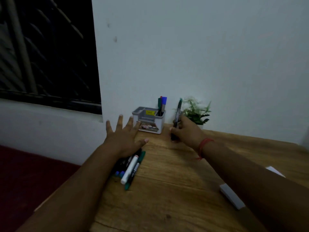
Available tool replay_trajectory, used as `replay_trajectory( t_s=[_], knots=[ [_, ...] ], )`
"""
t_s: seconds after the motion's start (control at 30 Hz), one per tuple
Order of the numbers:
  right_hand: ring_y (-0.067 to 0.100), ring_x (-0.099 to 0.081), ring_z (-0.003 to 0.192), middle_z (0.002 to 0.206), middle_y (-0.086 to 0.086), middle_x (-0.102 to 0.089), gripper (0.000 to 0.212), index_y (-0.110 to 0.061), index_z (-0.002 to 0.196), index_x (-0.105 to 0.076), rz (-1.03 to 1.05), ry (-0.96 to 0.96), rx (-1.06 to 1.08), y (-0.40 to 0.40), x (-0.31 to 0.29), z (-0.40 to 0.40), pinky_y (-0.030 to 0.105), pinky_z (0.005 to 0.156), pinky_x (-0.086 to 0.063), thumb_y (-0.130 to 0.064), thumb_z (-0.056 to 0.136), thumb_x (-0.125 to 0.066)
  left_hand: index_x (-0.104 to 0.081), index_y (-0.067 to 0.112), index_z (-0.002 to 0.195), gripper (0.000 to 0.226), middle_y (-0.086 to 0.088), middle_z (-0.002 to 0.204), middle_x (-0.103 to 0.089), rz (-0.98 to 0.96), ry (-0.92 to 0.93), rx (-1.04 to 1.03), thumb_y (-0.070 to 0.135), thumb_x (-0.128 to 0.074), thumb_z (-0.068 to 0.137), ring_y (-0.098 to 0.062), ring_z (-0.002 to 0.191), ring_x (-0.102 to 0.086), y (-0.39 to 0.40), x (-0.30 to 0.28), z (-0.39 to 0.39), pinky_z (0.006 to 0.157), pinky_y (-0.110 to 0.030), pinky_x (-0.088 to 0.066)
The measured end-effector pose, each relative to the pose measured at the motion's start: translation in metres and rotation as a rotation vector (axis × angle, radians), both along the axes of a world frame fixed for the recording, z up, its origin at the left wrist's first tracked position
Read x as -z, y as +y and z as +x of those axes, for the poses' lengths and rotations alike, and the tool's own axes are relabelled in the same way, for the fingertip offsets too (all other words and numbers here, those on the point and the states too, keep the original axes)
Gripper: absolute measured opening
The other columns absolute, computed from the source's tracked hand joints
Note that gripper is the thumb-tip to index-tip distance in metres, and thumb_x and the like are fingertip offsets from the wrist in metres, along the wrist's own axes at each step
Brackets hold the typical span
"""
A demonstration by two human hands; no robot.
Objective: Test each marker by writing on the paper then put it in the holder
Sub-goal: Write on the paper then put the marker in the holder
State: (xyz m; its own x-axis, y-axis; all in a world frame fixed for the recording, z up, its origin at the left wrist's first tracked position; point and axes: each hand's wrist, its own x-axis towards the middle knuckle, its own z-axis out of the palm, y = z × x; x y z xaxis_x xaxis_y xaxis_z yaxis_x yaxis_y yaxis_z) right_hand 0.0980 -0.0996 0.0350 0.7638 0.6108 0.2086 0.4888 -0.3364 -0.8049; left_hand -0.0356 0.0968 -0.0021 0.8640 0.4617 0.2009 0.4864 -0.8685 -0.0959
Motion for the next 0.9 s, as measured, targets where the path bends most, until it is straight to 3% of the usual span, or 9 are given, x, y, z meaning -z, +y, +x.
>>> replay_trajectory(
  t_s=[0.1,0.23,0.33,0.47,0.7,0.9],
  knots=[
    [0.018,-0.071,0.072,0.087,0.008,-0.074,0.019,-0.010,0.112,-0.060,-0.015,-0.225,0.078,0.033,-0.018,0.014,0.036,0.070,-0.059,-0.021,0.097,-0.065,0.018,0.037,0.154,0.095,0.005,0.161,0.030,-0.078,-0.048,-0.022,0.087,0.004,0.075,-0.028,0.144,0.036,0.015,-0.002,-0.005,0.111,-0.068,0.018],
    [0.024,-0.068,0.085,0.094,0.009,-0.073,0.020,-0.009,0.098,-0.071,-0.037,-0.506,0.183,0.074,-0.057,0.043,0.031,0.075,-0.052,-0.028,0.097,-0.063,0.018,0.039,0.154,0.093,0.006,0.161,0.030,-0.176,-0.074,-0.004,0.086,0.001,0.076,-0.027,0.144,0.036,0.023,-0.003,-0.005,0.112,-0.066,0.018],
    [0.028,-0.065,0.091,0.099,0.013,-0.072,0.026,-0.004,0.102,-0.074,-0.184,-0.662,0.197,0.104,-0.081,0.060,0.033,0.079,-0.052,-0.025,0.099,-0.060,0.017,0.039,0.154,0.090,0.006,0.161,0.030,-0.214,-0.068,0.009,0.086,-0.006,0.081,-0.028,0.144,0.036,0.026,-0.003,-0.005,0.112,-0.067,0.018],
    [0.035,-0.066,0.099,0.104,0.019,-0.072,0.027,0.001,0.102,-0.073,-0.396,-0.756,0.163,0.144,-0.092,0.078,0.042,0.087,-0.056,-0.023,0.098,-0.059,0.016,0.037,0.155,0.090,0.005,0.162,0.029,-0.207,-0.043,0.024,0.085,-0.010,0.084,-0.030,0.144,0.036,0.026,-0.003,-0.005,0.111,-0.068,0.018],
    [0.033,-0.067,0.098,0.108,0.017,-0.069,0.018,-0.003,0.109,-0.069,-0.672,-0.825,0.089,0.189,-0.085,0.078,0.036,0.080,-0.054,-0.006,0.095,-0.057,0.016,0.037,0.155,0.091,0.004,0.162,0.027,-0.233,-0.021,0.035,0.085,-0.013,0.083,-0.030,0.144,0.035,0.026,-0.003,-0.004,0.111,-0.068,0.017],
    [0.030,-0.053,0.089,0.116,0.022,-0.057,0.038,0.001,0.129,-0.047,-0.588,-0.800,0.077,0.201,-0.083,0.072,0.035,0.074,-0.044,0.007,0.092,-0.048,0.017,0.037,0.155,0.090,0.002,0.163,0.027,-0.218,-0.010,0.035,0.084,-0.017,0.085,-0.031,0.145,0.034,0.027,-0.003,-0.005,0.112,-0.069,0.015]
  ],
)
